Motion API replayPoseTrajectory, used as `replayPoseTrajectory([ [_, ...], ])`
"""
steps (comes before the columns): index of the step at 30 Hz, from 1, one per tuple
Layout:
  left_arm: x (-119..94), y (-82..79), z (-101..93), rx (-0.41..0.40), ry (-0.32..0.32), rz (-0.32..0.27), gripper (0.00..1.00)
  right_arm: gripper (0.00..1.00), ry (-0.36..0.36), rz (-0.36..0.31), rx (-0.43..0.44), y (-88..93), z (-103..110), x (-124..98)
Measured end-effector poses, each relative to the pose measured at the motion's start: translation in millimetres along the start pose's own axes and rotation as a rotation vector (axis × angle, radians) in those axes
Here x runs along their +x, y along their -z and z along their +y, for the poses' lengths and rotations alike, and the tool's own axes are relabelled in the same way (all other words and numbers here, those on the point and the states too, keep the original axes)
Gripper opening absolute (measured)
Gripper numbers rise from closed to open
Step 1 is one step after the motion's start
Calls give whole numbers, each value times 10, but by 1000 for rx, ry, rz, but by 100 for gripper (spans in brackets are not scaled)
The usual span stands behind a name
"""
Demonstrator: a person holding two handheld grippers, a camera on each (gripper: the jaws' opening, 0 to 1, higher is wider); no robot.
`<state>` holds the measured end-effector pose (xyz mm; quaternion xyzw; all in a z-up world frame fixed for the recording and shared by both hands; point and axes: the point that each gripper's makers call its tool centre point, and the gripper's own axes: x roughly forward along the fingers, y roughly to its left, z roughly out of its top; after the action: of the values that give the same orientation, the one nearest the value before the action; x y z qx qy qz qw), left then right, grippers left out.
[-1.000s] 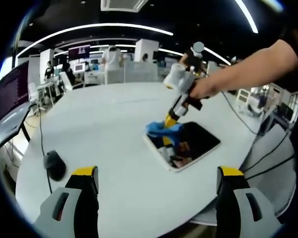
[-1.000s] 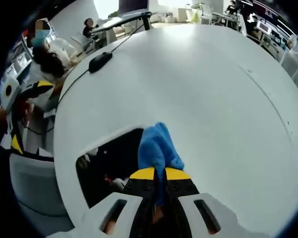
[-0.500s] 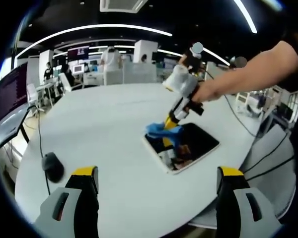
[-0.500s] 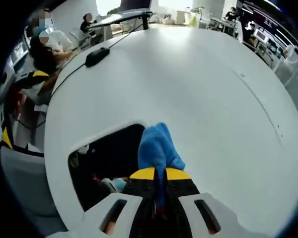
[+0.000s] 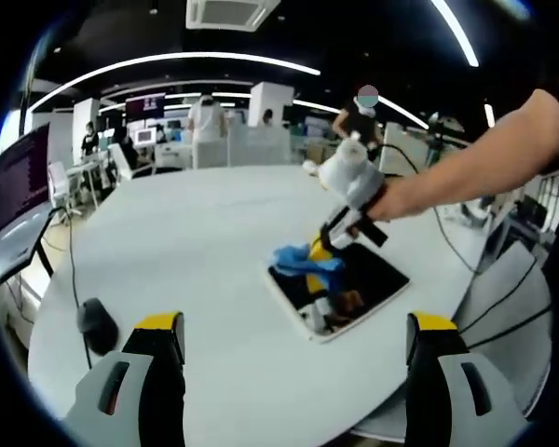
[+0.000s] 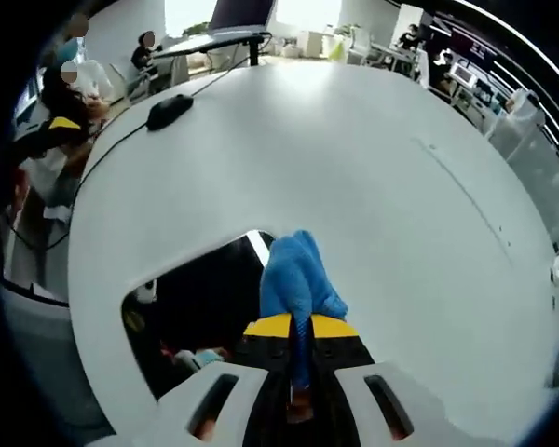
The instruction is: Wipe the mirror surface with the cleaning cloth until all visible marks leave the cleaned area.
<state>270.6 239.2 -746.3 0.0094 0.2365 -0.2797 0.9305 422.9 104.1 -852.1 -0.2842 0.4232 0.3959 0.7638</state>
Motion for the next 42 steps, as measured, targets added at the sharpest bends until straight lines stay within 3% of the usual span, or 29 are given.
replayPoseTrajectory([
  [8, -35, 13, -9, 4, -1, -1, 99, 0, -10, -3, 5, 37, 78, -44],
  [11, -55, 15, -9, 3, -6, -1, 99, 0, -77, 8, 45, 72, 159, -70],
  [13, -61, 17, -4, 4, -7, -1, 99, 0, -92, 1, 26, 98, 191, -92],
  [42, 80, -124, -109, 46, 27, -13, 99, 1, -153, -20, 32, 318, 701, -277],
])
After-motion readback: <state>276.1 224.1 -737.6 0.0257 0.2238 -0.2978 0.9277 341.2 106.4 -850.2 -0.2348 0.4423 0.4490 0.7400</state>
